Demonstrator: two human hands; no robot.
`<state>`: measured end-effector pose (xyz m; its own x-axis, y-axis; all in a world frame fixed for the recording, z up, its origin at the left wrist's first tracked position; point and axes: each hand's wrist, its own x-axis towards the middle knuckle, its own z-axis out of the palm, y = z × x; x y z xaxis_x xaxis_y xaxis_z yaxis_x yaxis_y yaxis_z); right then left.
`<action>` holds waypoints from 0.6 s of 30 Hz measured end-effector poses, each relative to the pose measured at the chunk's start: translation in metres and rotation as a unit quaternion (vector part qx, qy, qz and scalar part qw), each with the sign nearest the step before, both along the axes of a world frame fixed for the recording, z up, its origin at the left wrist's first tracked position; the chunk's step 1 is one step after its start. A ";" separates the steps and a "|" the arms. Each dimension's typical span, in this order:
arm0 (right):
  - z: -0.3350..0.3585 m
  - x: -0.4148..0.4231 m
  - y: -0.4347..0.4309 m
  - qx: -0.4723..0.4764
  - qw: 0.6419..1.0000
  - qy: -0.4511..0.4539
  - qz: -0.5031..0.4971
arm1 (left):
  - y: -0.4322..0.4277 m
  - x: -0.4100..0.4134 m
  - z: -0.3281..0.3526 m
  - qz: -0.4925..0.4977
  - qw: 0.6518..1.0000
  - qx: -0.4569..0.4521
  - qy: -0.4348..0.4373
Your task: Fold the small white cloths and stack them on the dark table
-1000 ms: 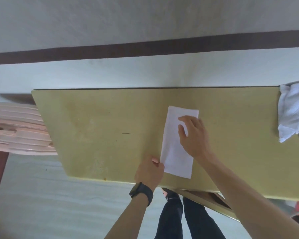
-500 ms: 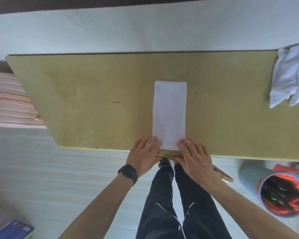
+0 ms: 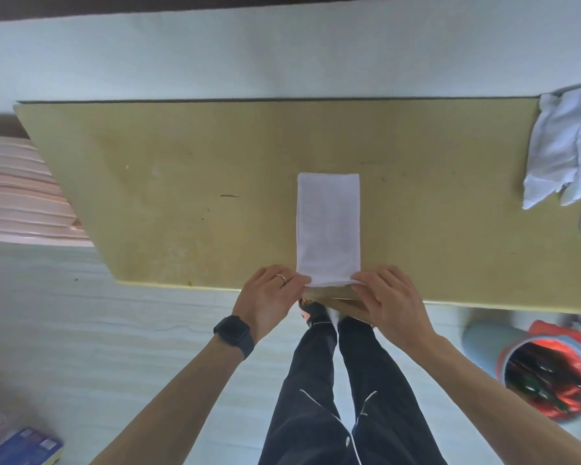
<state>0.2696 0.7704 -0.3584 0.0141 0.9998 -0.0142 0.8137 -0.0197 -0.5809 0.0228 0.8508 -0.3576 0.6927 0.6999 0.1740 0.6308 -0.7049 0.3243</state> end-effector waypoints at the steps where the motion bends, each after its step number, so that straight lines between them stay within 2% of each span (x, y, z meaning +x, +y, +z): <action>1: 0.008 0.000 0.010 -0.023 0.999 0.030 -0.026 | 0.007 0.003 0.005 0.010 1.000 0.000 -0.013; 3: 0.023 0.002 0.035 -0.081 0.988 0.097 -0.090 | 0.027 0.014 0.016 0.046 0.998 -0.027 -0.027; 5: 0.030 0.003 0.060 -0.121 0.968 0.167 -0.144 | 0.052 0.028 0.028 0.103 0.986 -0.131 -0.024; 7: 0.030 0.003 0.087 -0.140 0.945 0.221 -0.198 | 0.079 0.040 0.035 0.171 0.945 -0.275 -0.038; 9: 0.025 0.002 0.111 -0.152 0.925 0.250 -0.243 | 0.104 0.051 0.034 0.230 0.899 -0.360 -0.092; 13: 0.010 0.002 0.144 -0.149 0.908 0.251 -0.299 | 0.137 0.070 0.021 0.318 0.834 -0.419 -0.168; 15: 0.002 0.002 0.153 -0.150 0.907 0.242 -0.311 | 0.144 0.075 0.011 0.336 0.828 -0.417 -0.168; 18: -0.009 0.002 0.161 -0.159 0.905 0.227 -0.322 | 0.150 0.079 0.000 0.343 0.837 -0.398 -0.153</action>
